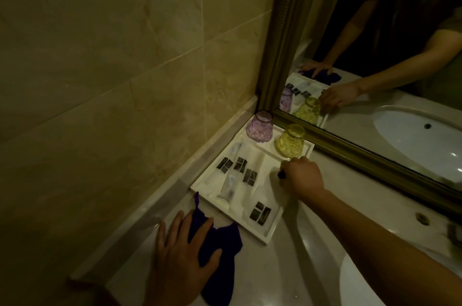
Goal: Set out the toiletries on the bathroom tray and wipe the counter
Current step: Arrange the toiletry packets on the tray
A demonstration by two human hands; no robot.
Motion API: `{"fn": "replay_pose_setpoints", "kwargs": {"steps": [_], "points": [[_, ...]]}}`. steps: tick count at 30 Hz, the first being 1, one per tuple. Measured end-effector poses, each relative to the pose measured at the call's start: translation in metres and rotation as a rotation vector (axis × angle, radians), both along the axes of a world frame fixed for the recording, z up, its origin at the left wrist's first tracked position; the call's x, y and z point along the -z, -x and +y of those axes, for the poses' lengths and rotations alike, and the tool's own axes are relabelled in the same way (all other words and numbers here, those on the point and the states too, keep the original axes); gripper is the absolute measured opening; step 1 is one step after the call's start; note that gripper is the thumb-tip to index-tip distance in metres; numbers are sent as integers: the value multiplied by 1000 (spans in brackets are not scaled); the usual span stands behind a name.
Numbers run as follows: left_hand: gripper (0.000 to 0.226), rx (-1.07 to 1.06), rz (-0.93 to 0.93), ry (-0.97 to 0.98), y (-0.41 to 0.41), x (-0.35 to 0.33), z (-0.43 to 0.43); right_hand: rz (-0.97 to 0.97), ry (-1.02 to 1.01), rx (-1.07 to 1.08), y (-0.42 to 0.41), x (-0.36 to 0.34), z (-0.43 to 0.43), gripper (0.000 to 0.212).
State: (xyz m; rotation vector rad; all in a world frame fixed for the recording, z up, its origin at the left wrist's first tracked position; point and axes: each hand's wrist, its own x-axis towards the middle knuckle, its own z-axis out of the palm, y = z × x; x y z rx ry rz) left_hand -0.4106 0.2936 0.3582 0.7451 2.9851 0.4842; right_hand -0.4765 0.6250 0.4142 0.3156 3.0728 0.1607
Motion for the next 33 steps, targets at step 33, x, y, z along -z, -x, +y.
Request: {"fn": "replay_pose_setpoints", "kwargs": {"steps": [33], "points": [[64, -4, -13, -6, 1, 3, -1, 40, 157, 47, 2, 10, 3, 20]]}}
